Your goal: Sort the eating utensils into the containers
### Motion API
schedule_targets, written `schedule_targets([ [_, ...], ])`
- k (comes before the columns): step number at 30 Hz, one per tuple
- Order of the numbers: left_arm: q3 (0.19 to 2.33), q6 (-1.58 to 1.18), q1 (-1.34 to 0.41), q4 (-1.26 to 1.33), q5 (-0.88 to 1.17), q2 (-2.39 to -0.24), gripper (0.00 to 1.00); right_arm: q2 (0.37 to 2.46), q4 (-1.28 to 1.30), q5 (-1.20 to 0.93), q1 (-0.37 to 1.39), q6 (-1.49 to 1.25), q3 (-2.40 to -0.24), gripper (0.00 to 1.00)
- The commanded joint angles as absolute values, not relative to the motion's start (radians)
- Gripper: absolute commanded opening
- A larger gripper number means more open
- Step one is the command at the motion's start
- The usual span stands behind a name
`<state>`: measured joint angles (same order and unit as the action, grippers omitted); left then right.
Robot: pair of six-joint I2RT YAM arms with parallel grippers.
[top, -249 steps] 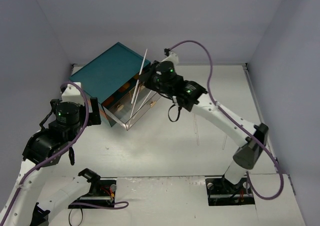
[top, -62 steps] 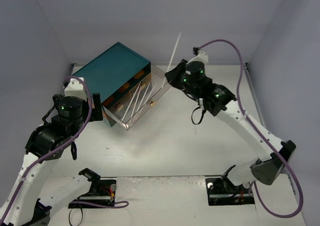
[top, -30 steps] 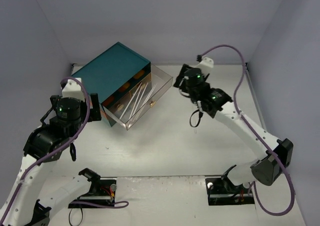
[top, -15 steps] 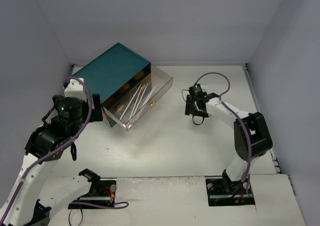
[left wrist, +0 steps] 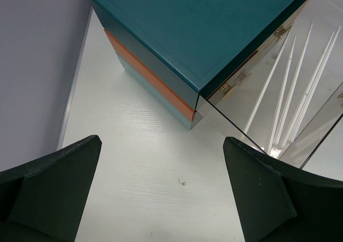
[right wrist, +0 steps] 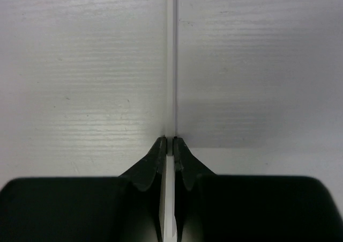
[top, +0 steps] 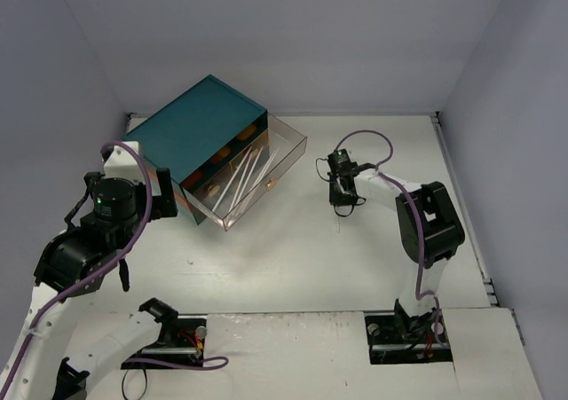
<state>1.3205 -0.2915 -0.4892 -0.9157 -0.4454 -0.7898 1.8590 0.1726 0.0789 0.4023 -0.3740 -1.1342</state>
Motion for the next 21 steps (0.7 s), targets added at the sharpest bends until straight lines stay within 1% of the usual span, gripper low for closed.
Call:
schedule_targets([
  [1,1.351,-0.282,-0.483,-0.881,-0.459,-0.801,0.97,1.922,0.192,0.099,0.392,-0.359,-1.130,0.00],
  [4,1.356,-0.282,-0.483,-0.881,-0.454,-0.804,0.97,1.869,0.198,0.112,0.352,-0.371,-1.157,0.00],
  [7,1.359,-0.283,-0.483,-0.880,-0.455,-0.809,0.97,1.731,0.203,0.126,0.329,-0.414,-1.179,0.00],
  [12,1.367,-0.285,-0.483,-0.879,-0.454,-0.819,0.97,1.499,0.203,0.123,0.351,-0.515,-1.274,0.00],
  [16,1.378,-0.287,-0.483,-0.877,-0.453,-0.835,0.97,1.404,0.199,0.173,0.453,-0.613,-1.385,0.00],
  [19,1.385,-0.287,-0.483,-0.876,-0.447,-0.844,0.98,1.397,0.170,0.206,0.562,-0.681,-1.458,0.00],
  [21,1.389,-0.287,-0.483,-0.876,-0.441,-0.849,0.97,1.401,0.128,0.219,0.618,-0.763,-1.469,0.00],
])
